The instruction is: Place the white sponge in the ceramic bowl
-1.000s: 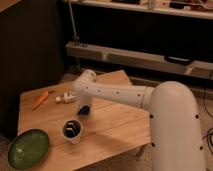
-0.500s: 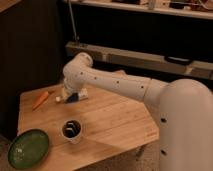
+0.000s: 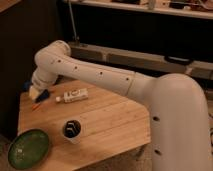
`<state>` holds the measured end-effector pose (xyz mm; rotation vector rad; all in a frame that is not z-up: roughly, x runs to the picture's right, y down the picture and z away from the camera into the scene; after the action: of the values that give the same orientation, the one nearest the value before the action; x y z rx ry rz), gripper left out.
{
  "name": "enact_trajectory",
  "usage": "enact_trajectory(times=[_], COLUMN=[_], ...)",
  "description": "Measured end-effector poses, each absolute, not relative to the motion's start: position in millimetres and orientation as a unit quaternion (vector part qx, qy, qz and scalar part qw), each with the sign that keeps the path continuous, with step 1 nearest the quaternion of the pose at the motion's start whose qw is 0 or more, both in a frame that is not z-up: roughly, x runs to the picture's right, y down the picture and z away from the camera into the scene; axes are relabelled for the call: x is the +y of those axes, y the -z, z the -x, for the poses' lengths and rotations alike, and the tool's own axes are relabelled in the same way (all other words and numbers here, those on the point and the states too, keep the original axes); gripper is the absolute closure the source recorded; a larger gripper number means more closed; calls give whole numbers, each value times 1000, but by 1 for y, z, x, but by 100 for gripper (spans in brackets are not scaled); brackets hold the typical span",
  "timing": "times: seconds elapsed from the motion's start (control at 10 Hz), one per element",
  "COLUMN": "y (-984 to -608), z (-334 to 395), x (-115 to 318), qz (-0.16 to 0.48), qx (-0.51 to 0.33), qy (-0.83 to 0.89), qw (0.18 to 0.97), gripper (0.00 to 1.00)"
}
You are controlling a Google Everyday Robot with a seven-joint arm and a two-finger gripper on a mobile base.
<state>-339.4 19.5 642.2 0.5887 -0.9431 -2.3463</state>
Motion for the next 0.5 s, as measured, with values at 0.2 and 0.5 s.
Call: enact_trajectory(times=[0.2, 0.5], y=[-623, -601], z=[366, 402], x=[47, 111], qz=[-237, -245], qx=[-364, -387], qy=[875, 881], qw=[213, 118], gripper=[68, 68])
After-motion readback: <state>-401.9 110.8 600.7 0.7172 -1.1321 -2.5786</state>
